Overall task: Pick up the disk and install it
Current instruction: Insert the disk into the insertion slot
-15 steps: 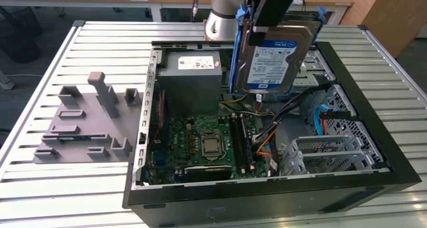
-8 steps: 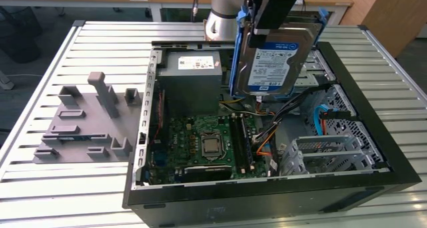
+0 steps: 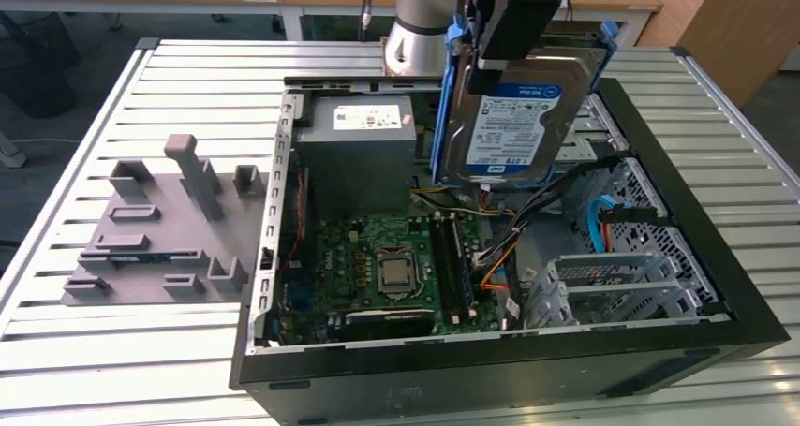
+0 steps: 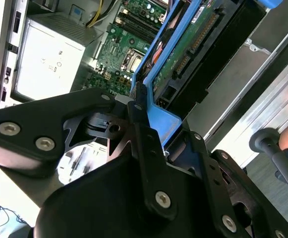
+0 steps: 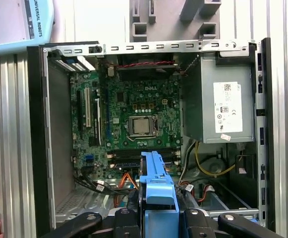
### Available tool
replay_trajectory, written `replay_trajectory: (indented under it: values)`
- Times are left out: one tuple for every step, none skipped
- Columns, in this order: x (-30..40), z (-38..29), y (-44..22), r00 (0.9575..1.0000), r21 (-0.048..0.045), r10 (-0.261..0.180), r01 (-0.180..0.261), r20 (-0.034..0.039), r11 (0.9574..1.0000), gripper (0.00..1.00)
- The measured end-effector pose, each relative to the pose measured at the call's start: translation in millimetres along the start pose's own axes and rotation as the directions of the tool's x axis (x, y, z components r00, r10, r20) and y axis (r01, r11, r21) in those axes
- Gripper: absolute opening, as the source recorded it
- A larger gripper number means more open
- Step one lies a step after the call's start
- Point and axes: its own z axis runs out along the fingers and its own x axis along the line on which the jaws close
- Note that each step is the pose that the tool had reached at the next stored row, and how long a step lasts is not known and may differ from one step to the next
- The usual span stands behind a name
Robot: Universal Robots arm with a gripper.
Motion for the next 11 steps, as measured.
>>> replay_trajectory:
  values:
    - [0.7,0.1,-0.1,1.0,0.0,0.0,0.0,0.0,1.0,0.36]
    - [1.3,0.1,-0.1,1.0,0.0,0.0,0.0,0.0,1.0,0.36]
    - [1.9,0.1,-0.2,1.0,0.0,0.0,0.0,0.0,1.0,0.36]
    - [2.6,0.2,-0.3,1.0,0.0,0.0,0.0,0.0,1.0,0.36]
    - [3.3,0.2,-0.3,1.0,0.0,0.0,0.0,0.0,1.0,0.36]
    - [3.8,0.2,-0.4,1.0,0.0,0.0,0.0,0.0,1.0,0.36]
    - [5.2,0.3,-0.5,1.0,0.0,0.0,0.0,0.0,1.0,0.36]
    - [5.6,0.3,-0.5,1.0,0.0,0.0,0.0,-0.0001,1.0,0.36]
    - [5.7,0.3,-0.5,1.0,0.0,0.0,0.0,0.0,1.0,0.36]
    - [5.7,0.4,-0.5,1.0,0.0,0.0,0.0,0.0001,1.0,0.36]
    - [5.7,0.3,-0.5,1.0,0.0,0.0,0.0,0.0,1.0,0.36]
